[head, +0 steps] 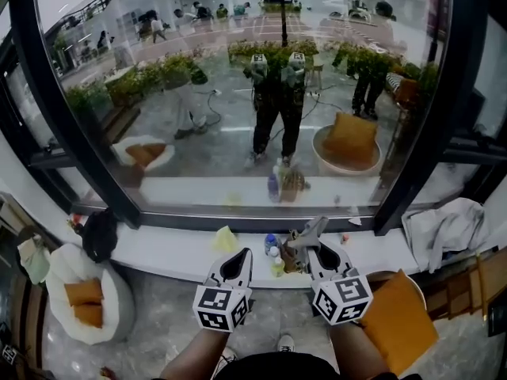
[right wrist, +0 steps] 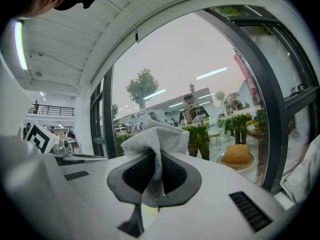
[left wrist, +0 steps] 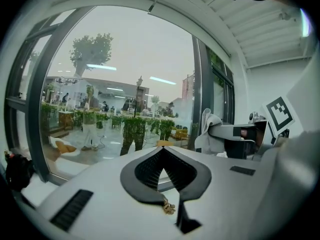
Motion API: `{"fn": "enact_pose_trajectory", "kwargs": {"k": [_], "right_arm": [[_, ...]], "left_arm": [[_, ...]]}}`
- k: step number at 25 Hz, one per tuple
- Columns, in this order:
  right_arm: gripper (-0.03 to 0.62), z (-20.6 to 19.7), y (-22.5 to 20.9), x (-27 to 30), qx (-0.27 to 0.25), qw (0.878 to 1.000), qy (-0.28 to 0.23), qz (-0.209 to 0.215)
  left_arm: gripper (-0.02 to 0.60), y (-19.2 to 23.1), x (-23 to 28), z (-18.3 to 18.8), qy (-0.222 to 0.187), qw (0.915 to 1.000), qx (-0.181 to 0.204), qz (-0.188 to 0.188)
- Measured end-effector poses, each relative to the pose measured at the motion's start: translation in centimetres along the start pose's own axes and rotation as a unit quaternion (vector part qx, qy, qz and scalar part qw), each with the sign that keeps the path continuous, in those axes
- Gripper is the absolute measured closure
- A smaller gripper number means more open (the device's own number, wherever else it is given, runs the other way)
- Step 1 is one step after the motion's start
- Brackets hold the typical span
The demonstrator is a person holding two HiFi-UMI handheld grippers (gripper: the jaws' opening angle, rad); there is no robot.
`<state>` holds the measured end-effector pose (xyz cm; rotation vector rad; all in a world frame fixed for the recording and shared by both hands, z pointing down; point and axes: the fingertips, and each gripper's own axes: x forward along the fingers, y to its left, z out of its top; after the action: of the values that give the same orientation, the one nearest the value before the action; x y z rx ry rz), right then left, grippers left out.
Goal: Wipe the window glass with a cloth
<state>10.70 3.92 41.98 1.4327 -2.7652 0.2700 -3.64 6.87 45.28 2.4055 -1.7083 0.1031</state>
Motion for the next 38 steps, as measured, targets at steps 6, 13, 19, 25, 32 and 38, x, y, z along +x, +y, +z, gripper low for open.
{"fn": "enact_pose_trajectory", "kwargs": {"k": [6, 13, 19, 25, 32, 38], "right_arm": [[0.554, 0.3, -2.6, 0.0, 0.001, 1.000, 0.004, 0.015], [0.554, 0.7, -3.6, 1.0, 0.008, 1.000, 0.000, 0.026], [0.554, 0.9, -3.4, 3.5, 0.010, 1.000, -0.002, 0.025], [0.554, 1.6, -2.5, 8.2, -0.002, 1.000, -0.007, 0.016], [0.556, 3.0, -0.5, 14.6, -0.013, 1.000, -0.013, -0.008], [0.554, 4.5, 1.2, 20.3, -0.026, 0.999, -0.022, -0.028]], "left_arm": [[0.574, -1.9, 1.6, 0.2, -0.001, 0.9999, 0.003, 0.017], [0.574, -2.1, 2.6, 0.8, 0.001, 0.9995, 0.012, 0.028], [0.574, -0.1, 3.7, 1.3, -0.002, 0.9995, 0.016, 0.028], [0.574, 4.0, 6.5, 2.1, -0.007, 0.9998, 0.013, 0.016], [0.574, 10.1, 9.4, 3.8, -0.014, 0.9997, 0.013, -0.011], [0.574, 15.1, 11.3, 4.8, -0.014, 0.9992, 0.014, -0.033]]}}
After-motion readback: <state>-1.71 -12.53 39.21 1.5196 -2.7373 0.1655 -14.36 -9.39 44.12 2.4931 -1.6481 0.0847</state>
